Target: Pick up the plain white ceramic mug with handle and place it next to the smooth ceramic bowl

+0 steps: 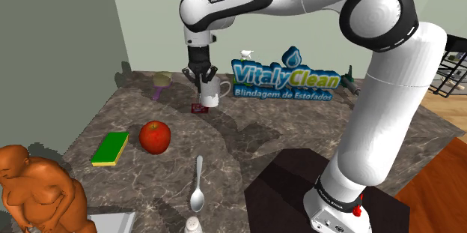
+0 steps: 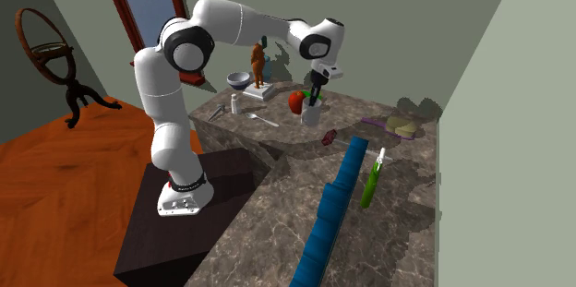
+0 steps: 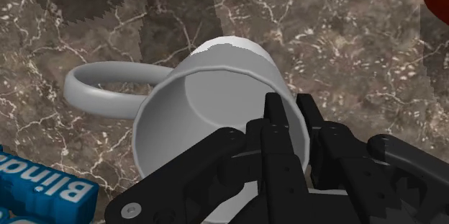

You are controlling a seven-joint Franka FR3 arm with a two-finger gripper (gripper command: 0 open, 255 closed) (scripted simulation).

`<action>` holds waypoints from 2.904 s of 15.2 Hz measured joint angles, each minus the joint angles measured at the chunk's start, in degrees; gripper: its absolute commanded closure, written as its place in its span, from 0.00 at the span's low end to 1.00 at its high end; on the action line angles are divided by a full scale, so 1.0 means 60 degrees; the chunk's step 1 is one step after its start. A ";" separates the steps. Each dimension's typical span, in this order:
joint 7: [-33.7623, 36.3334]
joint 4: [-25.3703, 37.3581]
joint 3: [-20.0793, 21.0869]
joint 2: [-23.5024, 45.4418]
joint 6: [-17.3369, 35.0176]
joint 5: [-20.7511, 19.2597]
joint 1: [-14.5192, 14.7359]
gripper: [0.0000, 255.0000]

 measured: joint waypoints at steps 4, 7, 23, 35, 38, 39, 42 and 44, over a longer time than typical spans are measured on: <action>0.0040 0.0457 0.0005 -0.0043 -0.0498 0.0000 0.0004 1.00; 0.0030 0.0745 -0.0009 -0.0095 -0.0840 0.0002 -0.0016 1.00; 0.1944 -0.1083 0.1031 -0.2074 -0.0766 0.0661 0.1023 1.00; 0.4217 -0.2180 0.2441 -0.3210 -0.0399 0.1510 0.2179 1.00; 0.4905 -0.2176 0.2884 -0.3246 -0.0300 0.1682 0.2487 1.00; 0.5117 -0.2226 0.3023 -0.3279 -0.0236 0.1746 0.2587 1.00; 0.5755 -0.2279 0.3440 -0.3313 -0.0080 0.1902 0.2873 1.00; 0.6278 -0.2046 0.3777 -0.3110 -0.0011 0.1903 0.3051 1.00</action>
